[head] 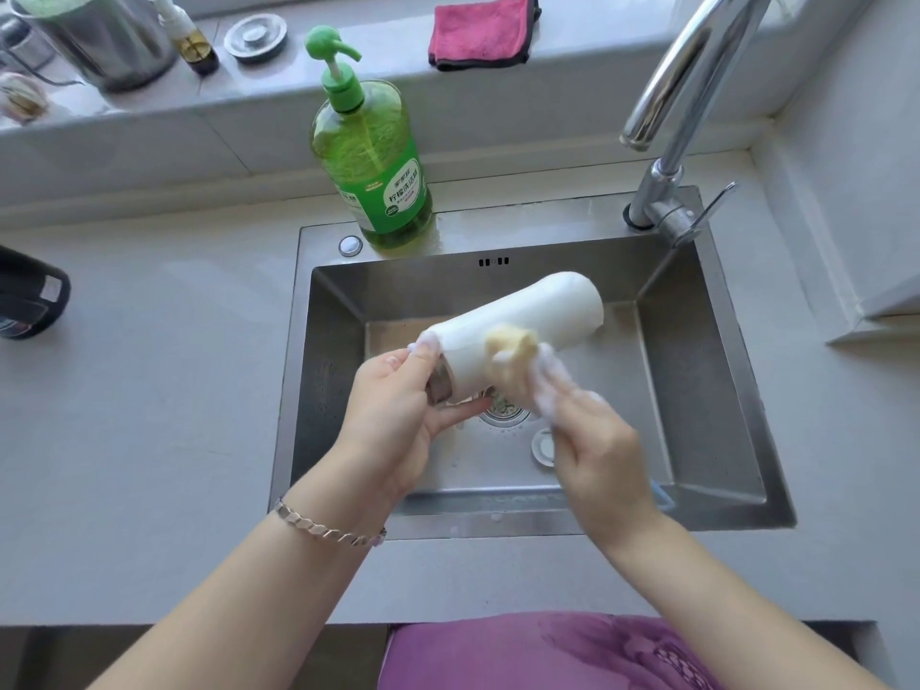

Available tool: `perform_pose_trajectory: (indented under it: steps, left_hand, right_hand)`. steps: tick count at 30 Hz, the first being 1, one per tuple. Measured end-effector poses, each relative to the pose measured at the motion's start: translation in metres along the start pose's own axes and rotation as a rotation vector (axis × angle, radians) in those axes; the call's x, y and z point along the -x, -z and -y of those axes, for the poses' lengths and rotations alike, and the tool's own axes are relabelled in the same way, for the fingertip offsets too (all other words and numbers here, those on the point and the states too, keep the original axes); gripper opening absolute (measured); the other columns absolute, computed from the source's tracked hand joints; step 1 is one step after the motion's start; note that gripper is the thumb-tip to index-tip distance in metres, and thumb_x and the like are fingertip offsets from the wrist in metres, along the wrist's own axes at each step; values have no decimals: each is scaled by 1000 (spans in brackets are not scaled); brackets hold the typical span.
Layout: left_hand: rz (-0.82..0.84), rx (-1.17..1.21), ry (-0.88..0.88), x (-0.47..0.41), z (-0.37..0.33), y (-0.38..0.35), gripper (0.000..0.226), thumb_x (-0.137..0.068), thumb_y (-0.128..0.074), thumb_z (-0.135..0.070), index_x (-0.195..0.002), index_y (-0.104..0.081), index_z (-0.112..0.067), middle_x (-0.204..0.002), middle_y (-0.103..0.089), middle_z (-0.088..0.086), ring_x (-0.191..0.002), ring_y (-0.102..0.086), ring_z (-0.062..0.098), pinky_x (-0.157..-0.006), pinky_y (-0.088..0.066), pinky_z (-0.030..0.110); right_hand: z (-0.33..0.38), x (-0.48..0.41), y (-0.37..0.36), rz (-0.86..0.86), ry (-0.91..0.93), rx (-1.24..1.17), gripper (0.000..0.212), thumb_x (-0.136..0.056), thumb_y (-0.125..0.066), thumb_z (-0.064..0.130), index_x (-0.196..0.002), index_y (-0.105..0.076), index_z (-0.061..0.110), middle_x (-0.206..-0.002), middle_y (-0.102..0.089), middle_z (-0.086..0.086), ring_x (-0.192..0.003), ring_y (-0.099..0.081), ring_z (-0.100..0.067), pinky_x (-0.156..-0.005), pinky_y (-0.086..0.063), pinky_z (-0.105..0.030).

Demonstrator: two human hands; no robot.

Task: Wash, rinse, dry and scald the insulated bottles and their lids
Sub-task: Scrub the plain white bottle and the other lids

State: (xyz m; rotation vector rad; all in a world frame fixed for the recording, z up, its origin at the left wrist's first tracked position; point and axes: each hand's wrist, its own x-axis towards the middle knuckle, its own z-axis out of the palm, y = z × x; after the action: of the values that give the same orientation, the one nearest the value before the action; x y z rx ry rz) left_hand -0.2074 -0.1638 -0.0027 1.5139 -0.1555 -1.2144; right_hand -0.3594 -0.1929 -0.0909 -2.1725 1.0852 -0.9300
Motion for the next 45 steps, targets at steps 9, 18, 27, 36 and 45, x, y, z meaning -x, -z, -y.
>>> perform_pose_trajectory:
  steps: [9, 18, 27, 36, 45]
  left_hand:
    - [27, -32, -9, 2, 2, 6, 27, -99, -40, -15, -95, -60, 2, -96, -67, 17, -92, -66, 31, -73, -58, 41]
    - [123, -138, 42, -1, 20, 37, 29, -97, -42, -16, -108, -61, 4, -107, -64, 25, -95, -62, 32, -74, -59, 39]
    - [89, -471, 96, -11, 31, 48, 23, -98, -42, -16, -92, -64, -13, -100, -55, 15, -90, -54, 16, -82, -55, 29]
    - [162, -1539, -681, -1, 32, 28, 113, -55, -62, -71, -146, -24, -15, -142, -36, 3, -133, -26, 19, -112, -11, 34]
    - [13, -982, -422, 4, 40, 13, 54, -63, -75, -16, -110, -53, -31, -89, -62, -12, -80, -54, 4, -66, -42, 15]
  right_hand:
    - [-15, -6, 6, 2, -20, -151, 44, -86, -39, -2, -126, -54, 7, -138, -43, -4, -124, -45, -10, -100, -37, -14]
    - [-30, -34, 41, 297, -1023, -1114, 56, -62, -63, 70, -105, -63, 35, -73, -59, 6, -55, -59, -12, -33, -25, -12]
    - [-22, -32, 52, 474, -916, -787, 73, -45, -67, 52, -111, -50, 25, -90, -61, 3, -61, -61, -9, -48, -30, -21]
    - [10, -37, 44, 336, -773, -727, 67, -51, -72, 27, -113, -48, 17, -80, -53, 8, -52, -50, 12, -45, -37, -6]
    - [33, -14, 49, 245, -285, -245, 34, -79, -54, 53, -107, -64, 38, -106, -60, 15, -83, -59, -11, -69, -44, -13]
